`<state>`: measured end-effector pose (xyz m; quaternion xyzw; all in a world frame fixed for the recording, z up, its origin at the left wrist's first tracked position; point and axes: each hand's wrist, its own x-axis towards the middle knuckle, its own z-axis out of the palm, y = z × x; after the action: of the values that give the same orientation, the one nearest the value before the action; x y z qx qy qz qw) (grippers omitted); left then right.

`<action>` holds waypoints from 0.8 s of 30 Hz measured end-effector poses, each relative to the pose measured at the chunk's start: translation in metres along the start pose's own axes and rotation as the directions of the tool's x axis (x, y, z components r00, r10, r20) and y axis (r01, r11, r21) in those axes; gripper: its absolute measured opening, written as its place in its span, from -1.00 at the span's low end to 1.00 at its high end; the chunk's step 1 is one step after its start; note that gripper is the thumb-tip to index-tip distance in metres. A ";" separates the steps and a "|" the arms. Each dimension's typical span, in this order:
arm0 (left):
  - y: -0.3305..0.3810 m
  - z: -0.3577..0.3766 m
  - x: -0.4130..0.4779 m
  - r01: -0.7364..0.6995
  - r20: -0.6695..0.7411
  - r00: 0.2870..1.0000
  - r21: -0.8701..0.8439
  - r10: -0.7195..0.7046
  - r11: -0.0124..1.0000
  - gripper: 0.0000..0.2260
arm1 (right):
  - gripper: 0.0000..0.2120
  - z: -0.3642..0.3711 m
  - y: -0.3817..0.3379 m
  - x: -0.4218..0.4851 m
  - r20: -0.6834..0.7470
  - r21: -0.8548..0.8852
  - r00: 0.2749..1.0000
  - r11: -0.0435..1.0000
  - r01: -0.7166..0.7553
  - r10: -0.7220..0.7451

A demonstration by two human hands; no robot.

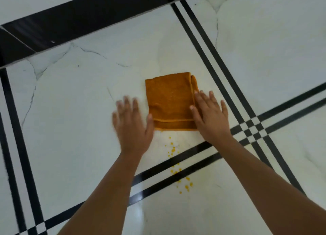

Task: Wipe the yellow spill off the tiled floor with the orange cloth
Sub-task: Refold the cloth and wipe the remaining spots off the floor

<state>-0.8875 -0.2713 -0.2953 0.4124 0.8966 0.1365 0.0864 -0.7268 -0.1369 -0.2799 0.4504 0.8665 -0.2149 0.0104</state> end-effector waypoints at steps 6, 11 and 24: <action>0.078 0.035 0.042 -0.130 0.151 0.983 0.163 0.105 0.978 -0.32 | -0.52 0.009 0.016 -0.059 -0.061 0.092 0.983 0.982 -0.167 0.173; 0.039 0.026 -0.087 -0.392 0.270 0.900 0.154 0.343 0.907 -0.40 | -0.48 0.012 0.025 -0.101 -0.070 0.108 0.974 0.972 -0.209 0.218; 0.031 0.033 -0.120 -0.542 0.310 0.825 0.203 0.472 0.815 -0.37 | -0.39 0.020 0.052 -0.165 -0.021 0.046 0.961 0.961 -0.274 0.275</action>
<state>-0.7791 -0.3379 -0.3121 0.6594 0.7451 -0.0265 0.0970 -0.5915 -0.2465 -0.2815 0.5692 0.7909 -0.2238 0.0188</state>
